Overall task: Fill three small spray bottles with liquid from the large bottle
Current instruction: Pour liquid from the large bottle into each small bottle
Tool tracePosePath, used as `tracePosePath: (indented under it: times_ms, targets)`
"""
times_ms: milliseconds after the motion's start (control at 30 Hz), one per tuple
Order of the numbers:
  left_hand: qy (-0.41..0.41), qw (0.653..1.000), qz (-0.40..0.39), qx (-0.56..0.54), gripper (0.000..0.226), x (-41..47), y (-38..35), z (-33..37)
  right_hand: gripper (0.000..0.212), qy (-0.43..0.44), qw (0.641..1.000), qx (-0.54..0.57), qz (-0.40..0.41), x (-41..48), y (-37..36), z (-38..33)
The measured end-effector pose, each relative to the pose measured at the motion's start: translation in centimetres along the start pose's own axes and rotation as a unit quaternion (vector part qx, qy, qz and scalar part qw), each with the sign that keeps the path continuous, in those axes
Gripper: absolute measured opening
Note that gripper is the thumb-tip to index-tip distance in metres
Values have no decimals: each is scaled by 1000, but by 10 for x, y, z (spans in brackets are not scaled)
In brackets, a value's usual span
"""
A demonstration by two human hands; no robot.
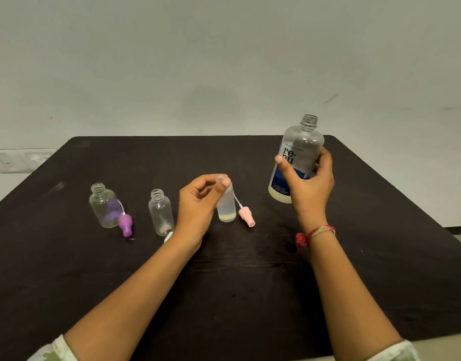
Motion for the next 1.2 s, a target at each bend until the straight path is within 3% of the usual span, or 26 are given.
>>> tracePosePath:
  times_ms: [233, 567, 1000, 1200]
  targets:
    - [-41, 997, -3, 58, 20, 12, -30, 10, 73, 47, 997, -15, 64, 6, 6, 1]
    - [-74, 969, -22, 233, 40, 30, -91, -5, 73, 64, 996, -11, 66, 11, 9, -3]
    - [-62, 964, -35, 255, 42, 31, -99, -21, 73, 69, 995, -5, 65, 10, 8, -3]
    - [-104, 969, -28, 221, 61, 18, -86, 6, 66, 85, 994, 29, 58, 9, 9, -9]
Point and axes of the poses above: each hand's wrist, its own x-axis towards the middle knuckle, its own y-axis out of the back of the hand, z = x × y, the point moved 2 cm from there along x, towards the middle knuckle, and after that the axes turned 15 degrees about z, right-handed, at the moved point
